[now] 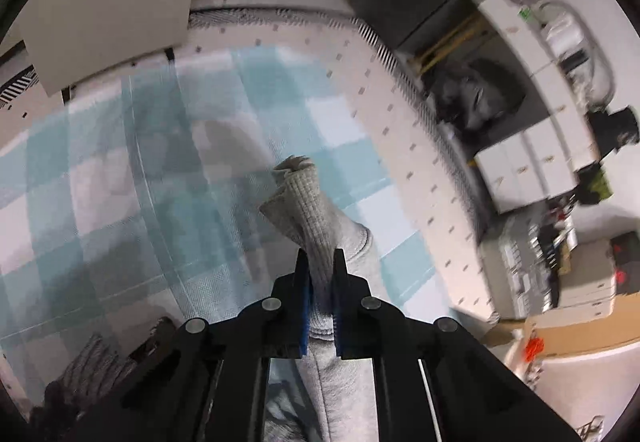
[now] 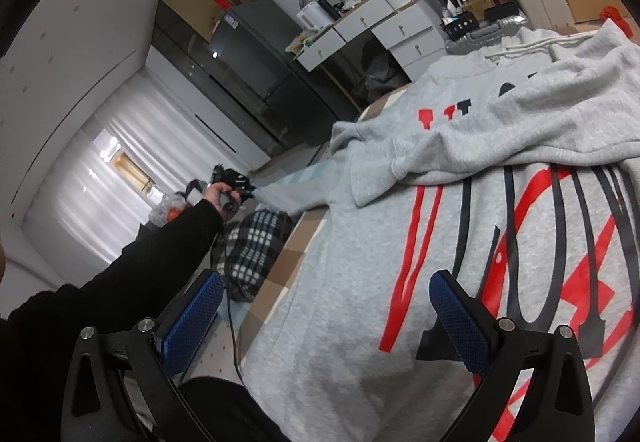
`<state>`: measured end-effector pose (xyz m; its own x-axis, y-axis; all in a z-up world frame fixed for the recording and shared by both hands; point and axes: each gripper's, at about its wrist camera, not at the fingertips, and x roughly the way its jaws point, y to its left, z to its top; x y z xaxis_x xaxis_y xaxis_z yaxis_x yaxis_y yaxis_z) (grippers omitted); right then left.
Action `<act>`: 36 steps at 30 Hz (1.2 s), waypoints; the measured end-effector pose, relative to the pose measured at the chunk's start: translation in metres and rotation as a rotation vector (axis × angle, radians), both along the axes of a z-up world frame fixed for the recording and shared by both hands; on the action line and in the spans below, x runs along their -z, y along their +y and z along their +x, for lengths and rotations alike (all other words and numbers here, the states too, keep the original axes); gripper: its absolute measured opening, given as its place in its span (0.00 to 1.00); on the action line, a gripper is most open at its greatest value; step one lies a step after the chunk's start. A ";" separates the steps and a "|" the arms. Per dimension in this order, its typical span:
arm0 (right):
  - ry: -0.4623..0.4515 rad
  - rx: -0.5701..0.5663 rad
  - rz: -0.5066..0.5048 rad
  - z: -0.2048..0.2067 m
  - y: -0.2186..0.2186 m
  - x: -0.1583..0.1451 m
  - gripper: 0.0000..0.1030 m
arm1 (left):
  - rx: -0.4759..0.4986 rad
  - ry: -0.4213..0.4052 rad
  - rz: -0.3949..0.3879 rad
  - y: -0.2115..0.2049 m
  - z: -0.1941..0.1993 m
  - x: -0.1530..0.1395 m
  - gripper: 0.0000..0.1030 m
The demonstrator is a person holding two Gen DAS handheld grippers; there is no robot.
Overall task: Fold large clothes
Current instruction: 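Lift the sleeve cuff with the left tool toward the hoodie body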
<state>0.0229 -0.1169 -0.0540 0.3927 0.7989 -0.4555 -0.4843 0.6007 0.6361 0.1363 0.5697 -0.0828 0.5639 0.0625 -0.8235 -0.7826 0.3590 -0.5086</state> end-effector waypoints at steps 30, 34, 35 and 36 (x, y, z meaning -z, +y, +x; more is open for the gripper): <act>-0.032 0.116 -0.074 -0.025 -0.031 -0.020 1.00 | 0.656 -0.394 0.363 -0.354 0.034 -0.278 0.04; 0.030 0.147 -0.153 -0.017 -0.032 -0.006 1.00 | 0.829 -0.372 0.355 -0.450 0.054 -0.268 0.04; 0.050 0.167 -0.175 -0.015 -0.035 -0.002 1.00 | 0.868 -0.374 0.337 -0.467 0.057 -0.265 0.04; 0.071 0.188 -0.191 -0.012 -0.040 0.001 1.00 | 0.912 -0.375 0.318 -0.488 0.061 -0.258 0.04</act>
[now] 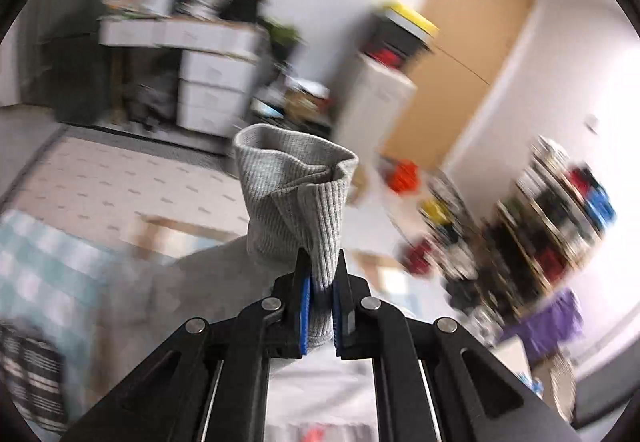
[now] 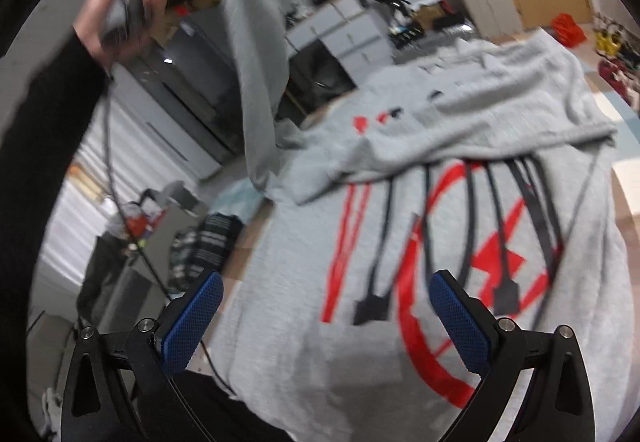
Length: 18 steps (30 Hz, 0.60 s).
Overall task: Fold large clothes
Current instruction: 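Lift the sleeve cuff with the left tool toward the hoodie body, then carry the sleeve across the hoodie body with the left tool and release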
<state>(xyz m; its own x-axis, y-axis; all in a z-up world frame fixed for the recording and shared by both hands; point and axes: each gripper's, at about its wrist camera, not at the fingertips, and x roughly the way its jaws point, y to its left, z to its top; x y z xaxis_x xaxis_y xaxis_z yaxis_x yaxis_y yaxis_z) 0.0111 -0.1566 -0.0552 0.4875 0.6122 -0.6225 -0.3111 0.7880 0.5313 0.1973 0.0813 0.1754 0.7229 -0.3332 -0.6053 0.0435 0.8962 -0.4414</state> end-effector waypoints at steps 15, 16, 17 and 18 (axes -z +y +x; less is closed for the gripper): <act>0.090 0.740 0.323 -0.009 -0.217 0.014 1.00 | 0.411 0.400 0.041 -0.162 0.047 0.190 0.03; 0.092 0.765 0.341 -0.011 -0.225 0.015 1.00 | 0.453 0.447 0.056 -0.168 0.046 0.199 0.04; 0.088 0.776 0.346 -0.011 -0.227 0.015 1.00 | 0.493 0.470 0.055 -0.173 0.044 0.202 0.05; 0.079 0.784 0.345 -0.012 -0.231 0.014 1.00 | 0.536 0.474 0.042 -0.177 0.042 0.197 0.11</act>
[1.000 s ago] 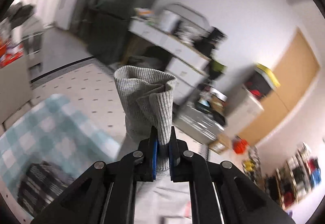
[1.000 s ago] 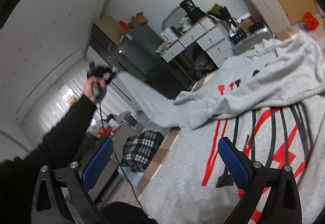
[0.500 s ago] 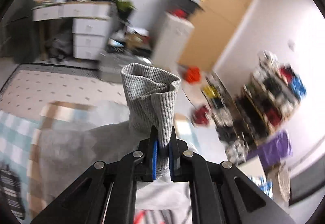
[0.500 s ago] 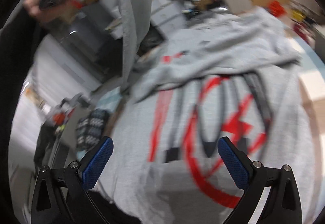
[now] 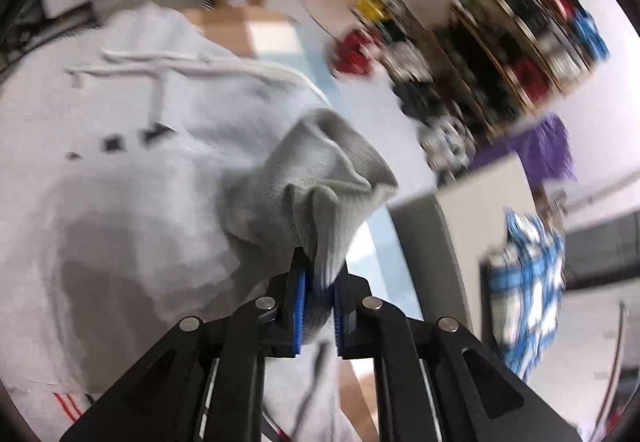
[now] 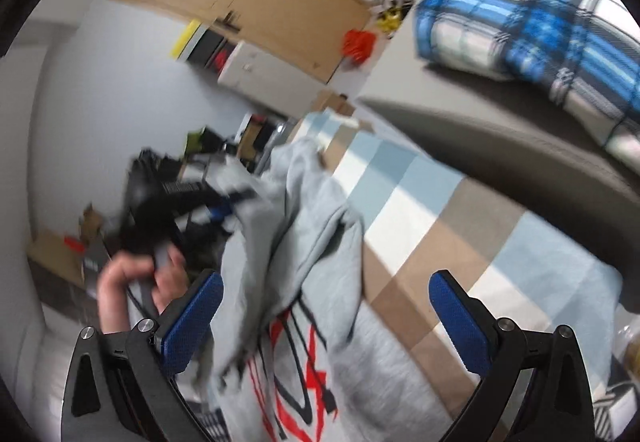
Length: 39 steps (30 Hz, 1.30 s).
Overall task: Fold large clothes
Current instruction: 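Carry the sleeve across the hoodie body with the left tool and release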
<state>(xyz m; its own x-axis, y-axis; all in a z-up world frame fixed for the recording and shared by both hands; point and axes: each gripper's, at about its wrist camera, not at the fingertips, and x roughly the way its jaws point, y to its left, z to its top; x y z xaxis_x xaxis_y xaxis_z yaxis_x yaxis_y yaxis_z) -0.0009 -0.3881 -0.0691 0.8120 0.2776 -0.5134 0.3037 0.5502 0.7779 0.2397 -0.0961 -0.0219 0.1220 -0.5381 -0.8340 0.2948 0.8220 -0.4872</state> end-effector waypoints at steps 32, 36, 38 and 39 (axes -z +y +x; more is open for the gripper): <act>0.196 -0.533 -0.867 0.206 0.194 -0.053 1.00 | -0.330 -0.044 -0.155 0.265 -0.030 0.080 0.66; 0.398 -0.639 -0.986 0.239 0.211 0.017 1.00 | -0.357 -0.011 -0.152 0.278 -0.040 0.059 0.66; 0.529 -0.716 -1.016 0.244 0.210 0.057 1.00 | -0.358 0.018 -0.197 0.291 -0.045 0.060 0.67; 0.495 -0.715 -0.997 0.240 0.205 0.058 1.00 | -0.343 0.061 -0.236 0.299 -0.047 0.066 0.69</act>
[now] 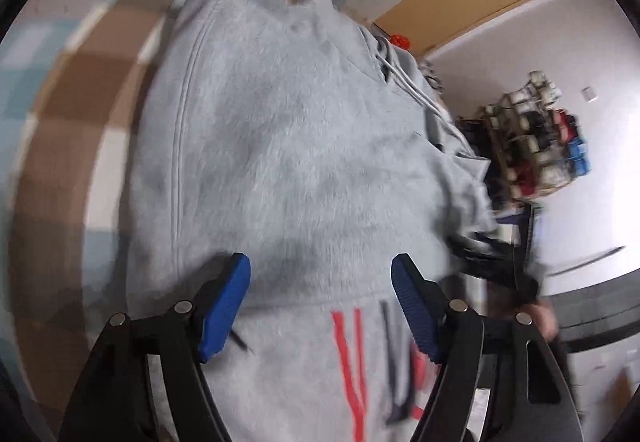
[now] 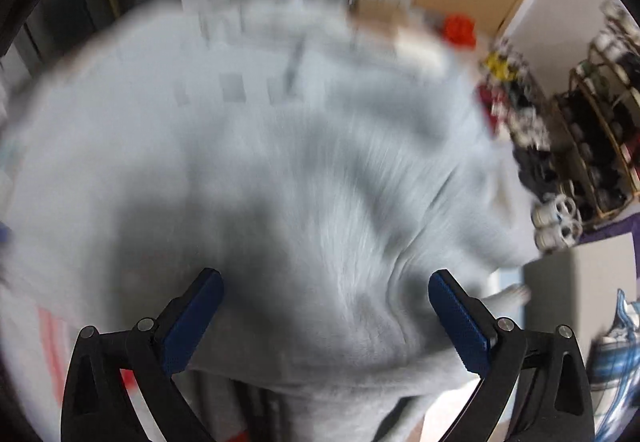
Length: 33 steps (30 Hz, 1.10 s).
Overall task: Fold large clothes
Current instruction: 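Carry the sleeve across the hoodie body with the left tool and release, then grasp the grey hood with the right tool and lift it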
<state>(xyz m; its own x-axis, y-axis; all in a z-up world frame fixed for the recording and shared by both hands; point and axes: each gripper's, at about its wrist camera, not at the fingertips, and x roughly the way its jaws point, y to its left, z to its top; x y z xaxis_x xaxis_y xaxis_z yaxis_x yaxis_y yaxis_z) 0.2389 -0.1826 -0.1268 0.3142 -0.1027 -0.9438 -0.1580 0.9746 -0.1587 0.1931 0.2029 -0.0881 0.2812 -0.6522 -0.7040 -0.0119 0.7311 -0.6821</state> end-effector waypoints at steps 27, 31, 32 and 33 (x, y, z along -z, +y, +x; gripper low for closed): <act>-0.351 -0.137 0.278 -0.041 0.035 -0.267 1.00 | -0.207 -0.222 0.520 -0.082 -0.096 -0.065 0.79; -0.330 -0.077 0.195 0.043 0.058 -0.240 1.00 | -0.196 -0.232 0.598 -0.072 -0.075 -0.057 0.79; -0.305 -0.066 0.195 0.074 0.064 -0.223 1.00 | -0.199 -0.227 0.600 -0.067 -0.072 -0.054 0.79; -0.287 -0.067 0.189 0.095 0.067 -0.209 1.00 | -0.200 -0.222 0.588 -0.060 -0.070 -0.051 0.79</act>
<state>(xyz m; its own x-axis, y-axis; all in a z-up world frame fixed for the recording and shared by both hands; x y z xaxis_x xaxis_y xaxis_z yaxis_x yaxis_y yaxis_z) 0.3342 -0.1152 0.0824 0.5695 0.0955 -0.8164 -0.1981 0.9799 -0.0235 0.1233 0.1426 -0.0368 0.5368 -0.0969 -0.8381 -0.0915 0.9808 -0.1720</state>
